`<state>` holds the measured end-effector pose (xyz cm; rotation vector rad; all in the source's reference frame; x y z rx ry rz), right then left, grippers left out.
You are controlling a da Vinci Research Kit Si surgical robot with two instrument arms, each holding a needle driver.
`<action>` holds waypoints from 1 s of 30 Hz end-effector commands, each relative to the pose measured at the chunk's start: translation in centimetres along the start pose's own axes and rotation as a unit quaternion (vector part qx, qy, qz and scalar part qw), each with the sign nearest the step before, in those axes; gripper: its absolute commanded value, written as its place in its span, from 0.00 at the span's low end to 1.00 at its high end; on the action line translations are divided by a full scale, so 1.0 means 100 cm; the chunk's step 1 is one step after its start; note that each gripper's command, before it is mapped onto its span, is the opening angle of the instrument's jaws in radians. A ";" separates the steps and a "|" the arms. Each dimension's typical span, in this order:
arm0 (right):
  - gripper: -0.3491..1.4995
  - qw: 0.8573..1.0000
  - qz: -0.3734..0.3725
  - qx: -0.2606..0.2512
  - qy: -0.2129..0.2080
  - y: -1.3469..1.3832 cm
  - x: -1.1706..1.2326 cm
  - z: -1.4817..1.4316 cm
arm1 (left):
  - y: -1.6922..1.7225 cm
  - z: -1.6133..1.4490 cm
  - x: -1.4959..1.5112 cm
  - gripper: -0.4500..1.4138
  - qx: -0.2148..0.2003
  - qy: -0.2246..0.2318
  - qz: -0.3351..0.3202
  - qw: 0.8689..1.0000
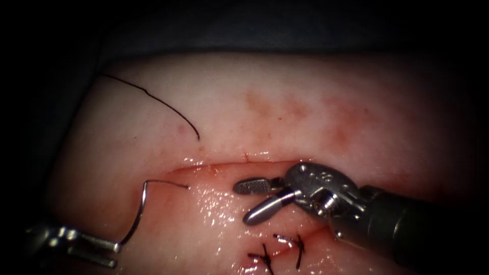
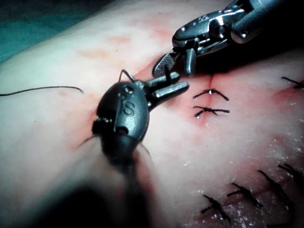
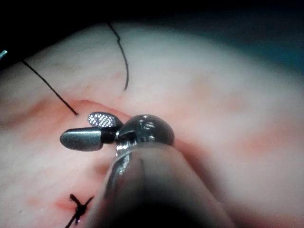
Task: Wound Closure
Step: Grab the needle near the tip with the left gripper and pull it through the skin, then grab the thread with the right tool and pull it through the incision until a short thread end remains
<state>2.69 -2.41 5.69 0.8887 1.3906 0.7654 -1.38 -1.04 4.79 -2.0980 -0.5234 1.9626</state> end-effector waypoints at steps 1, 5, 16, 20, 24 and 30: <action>0.66 1.000 -0.022 -0.002 -0.002 0.0003 0.0001 0.0018 | -0.0006 0.0006 0.0000 0.00 0.003 0.003 0.016 1.000; 0.65 0.996 -0.079 -0.031 0.003 0.0009 -0.0005 0.0043 | -0.0002 0.0008 -0.0001 0.00 0.036 0.002 0.090 0.995; 0.70 0.984 -0.150 -0.089 -0.026 0.0042 -0.0012 0.0087 | 0.0009 0.0002 -0.0015 0.00 0.052 0.001 0.123 0.991; 0.75 0.983 -0.153 -0.097 -0.036 0.0053 -0.0012 0.0097 | 0.0011 0.0003 -0.0021 0.00 0.053 0.000 0.125 0.991; 0.73 0.980 -0.157 -0.103 -0.061 0.0061 -0.0021 0.0105 | 0.0014 0.0006 -0.0024 0.00 0.052 0.000 0.127 0.990; 0.44 0.974 -0.167 -0.106 -0.107 0.0072 -0.0044 0.0104 | 0.0016 0.0005 -0.0026 0.00 0.052 0.000 0.128 0.990</action>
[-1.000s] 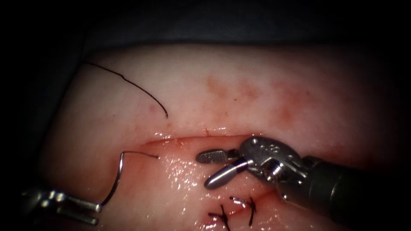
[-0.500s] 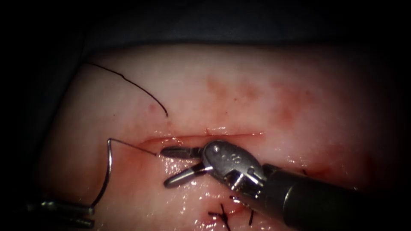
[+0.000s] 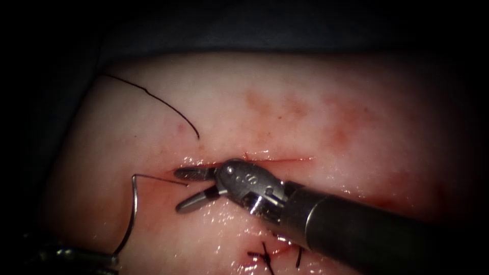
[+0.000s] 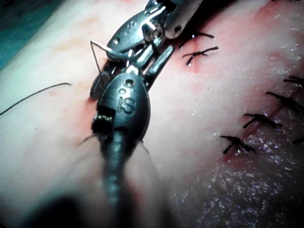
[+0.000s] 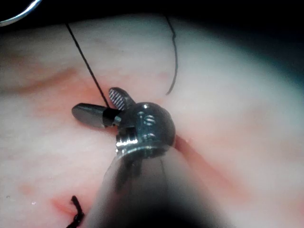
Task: Wound Closure
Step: Grab the thread with the right tool and pull it through the incision until a short thread end remains
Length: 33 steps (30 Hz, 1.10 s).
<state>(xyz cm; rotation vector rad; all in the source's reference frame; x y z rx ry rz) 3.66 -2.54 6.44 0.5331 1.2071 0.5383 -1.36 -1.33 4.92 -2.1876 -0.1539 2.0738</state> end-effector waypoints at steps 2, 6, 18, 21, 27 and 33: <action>0.32 1.000 -0.005 0.001 -0.014 0.0006 -0.0008 0.0009 | -0.0004 0.0005 -0.0004 0.00 0.000 0.001 0.002 1.000; 0.22 1.000 -0.013 0.000 -0.024 0.0011 -0.0023 0.0008 | -0.0004 0.0005 -0.0007 0.00 -0.001 0.001 0.002 1.000; 0.00 0.997 0.037 -0.036 -0.056 0.0011 -0.0035 0.0002 | -0.0010 0.0007 -0.0029 0.00 0.014 -0.011 0.006 1.000; 0.00 0.997 0.044 -0.004 -0.056 -0.0026 -0.0028 -0.0010 | -0.0004 0.0006 -0.0050 0.00 0.021 -0.020 0.014 0.999; 0.00 0.997 0.040 0.042 -0.060 -0.0091 -0.0016 -0.0018 | 0.0016 0.0006 -0.0059 0.00 0.026 -0.027 0.007 0.999; 0.00 0.995 0.042 0.070 -0.051 -0.0120 -0.0006 -0.0020 | 0.0030 -0.0001 -0.0054 0.00 0.029 -0.032 0.010 0.999</action>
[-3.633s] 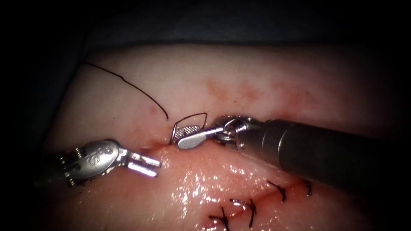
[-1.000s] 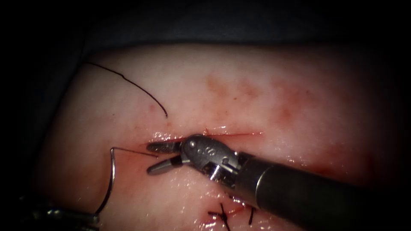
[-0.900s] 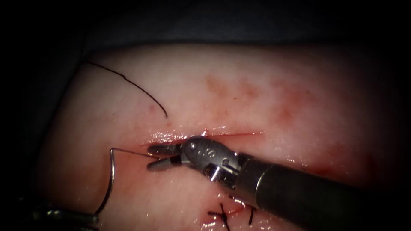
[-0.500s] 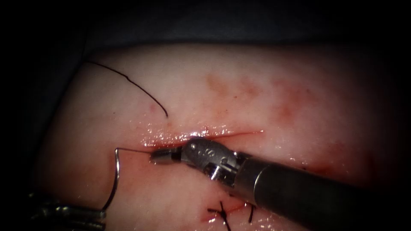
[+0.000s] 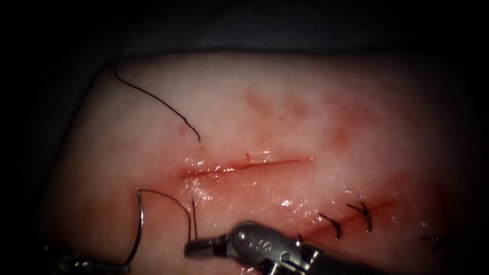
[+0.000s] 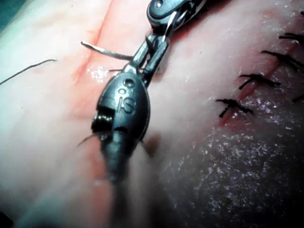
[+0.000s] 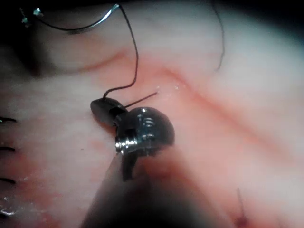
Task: Wound Closure
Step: Grab the thread with the right tool and pull it through the incision until a short thread end remains
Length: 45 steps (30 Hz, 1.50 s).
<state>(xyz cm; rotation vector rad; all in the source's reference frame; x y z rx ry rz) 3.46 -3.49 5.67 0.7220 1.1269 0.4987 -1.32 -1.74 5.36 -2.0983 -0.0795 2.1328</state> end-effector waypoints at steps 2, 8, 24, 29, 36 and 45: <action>0.00 1.000 -0.002 0.007 0.005 -0.0002 0.0008 0.0011 | -0.0003 0.0004 -0.0003 0.00 0.000 0.000 0.001 1.000; 0.76 0.996 -0.066 0.002 0.052 0.0023 0.0023 0.0001 | -0.0014 -0.0022 0.0006 0.00 0.041 -0.012 -0.009 0.999; 0.74 0.978 -0.195 -0.058 0.049 0.0106 0.0046 0.0008 | -0.0053 -0.0064 0.0020 0.00 0.115 -0.031 -0.011 0.993; 0.73 0.977 -0.198 -0.069 0.040 0.0117 0.0043 0.0013 | -0.0053 -0.0065 0.0019 0.00 0.116 -0.032 -0.011 0.993; 0.00 0.976 -0.194 -0.102 -0.005 0.0118 0.0040 0.0014 | -0.0059 -0.0061 0.0018 0.00 0.113 -0.029 -0.011 0.993; 0.00 0.985 -0.136 -0.089 -0.054 0.0087 0.0025 0.0015 | -0.0082 -0.0058 -0.0009 0.00 0.119 -0.029 -0.018 0.992</action>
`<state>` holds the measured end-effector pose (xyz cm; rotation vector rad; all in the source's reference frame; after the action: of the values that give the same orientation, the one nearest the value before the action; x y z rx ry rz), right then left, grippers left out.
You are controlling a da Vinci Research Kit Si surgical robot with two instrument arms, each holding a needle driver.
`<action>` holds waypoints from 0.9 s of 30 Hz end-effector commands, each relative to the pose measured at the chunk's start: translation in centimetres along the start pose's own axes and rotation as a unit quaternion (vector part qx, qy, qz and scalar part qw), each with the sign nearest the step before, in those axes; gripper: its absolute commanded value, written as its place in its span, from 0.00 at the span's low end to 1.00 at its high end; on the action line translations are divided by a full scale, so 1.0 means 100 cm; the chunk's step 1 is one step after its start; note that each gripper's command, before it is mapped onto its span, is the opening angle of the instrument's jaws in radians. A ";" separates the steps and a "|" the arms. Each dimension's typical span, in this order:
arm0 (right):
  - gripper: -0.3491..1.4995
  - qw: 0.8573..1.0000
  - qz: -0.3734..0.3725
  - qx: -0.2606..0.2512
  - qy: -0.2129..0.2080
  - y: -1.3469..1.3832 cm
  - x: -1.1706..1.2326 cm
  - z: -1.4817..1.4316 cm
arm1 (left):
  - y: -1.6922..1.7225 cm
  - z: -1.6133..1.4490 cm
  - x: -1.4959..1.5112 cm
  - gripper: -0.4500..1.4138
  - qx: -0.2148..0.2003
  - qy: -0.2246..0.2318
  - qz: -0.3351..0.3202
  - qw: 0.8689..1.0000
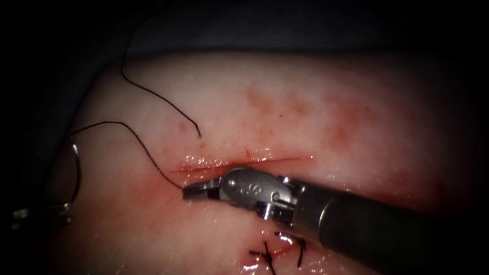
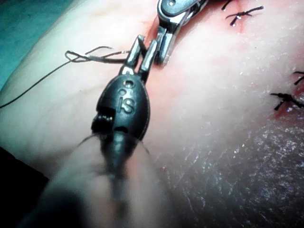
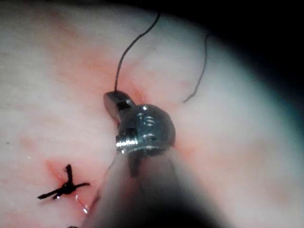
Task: Wound Closure
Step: Grab the thread with the right tool and pull it through the incision until a short thread end remains
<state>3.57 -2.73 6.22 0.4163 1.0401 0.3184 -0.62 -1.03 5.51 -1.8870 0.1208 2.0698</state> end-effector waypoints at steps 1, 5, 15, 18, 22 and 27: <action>0.00 1.000 0.007 0.017 0.001 -0.0012 0.0005 0.0009 | -0.0005 0.0008 -0.0009 0.00 0.007 -0.007 0.003 1.000; 0.00 0.997 0.022 0.073 0.008 -0.0068 0.0009 0.0001 | -0.0010 0.0014 -0.0042 0.00 0.050 -0.049 0.009 0.997; 0.00 0.992 0.012 0.125 0.031 -0.0139 0.0033 -0.0008 | 0.0000 0.0011 -0.0064 0.00 0.069 -0.064 0.017 0.995; 0.51 0.991 -0.014 0.117 0.056 -0.0126 0.0038 -0.0009 | -0.0004 0.0010 -0.0062 0.00 0.067 -0.064 0.015 0.996; 0.82 0.989 -0.064 0.092 0.102 -0.0084 0.0045 -0.0018 | -0.0020 0.0009 -0.0056 0.00 0.060 -0.062 0.013 0.996; 0.85 0.988 -0.083 0.068 0.112 -0.0042 0.0049 -0.0030 | -0.0051 0.0001 -0.0054 0.00 0.057 -0.061 0.021 0.996</action>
<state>3.47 -2.91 5.49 0.4158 1.3104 0.1440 -0.34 -0.65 6.09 -1.6926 0.2473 2.1493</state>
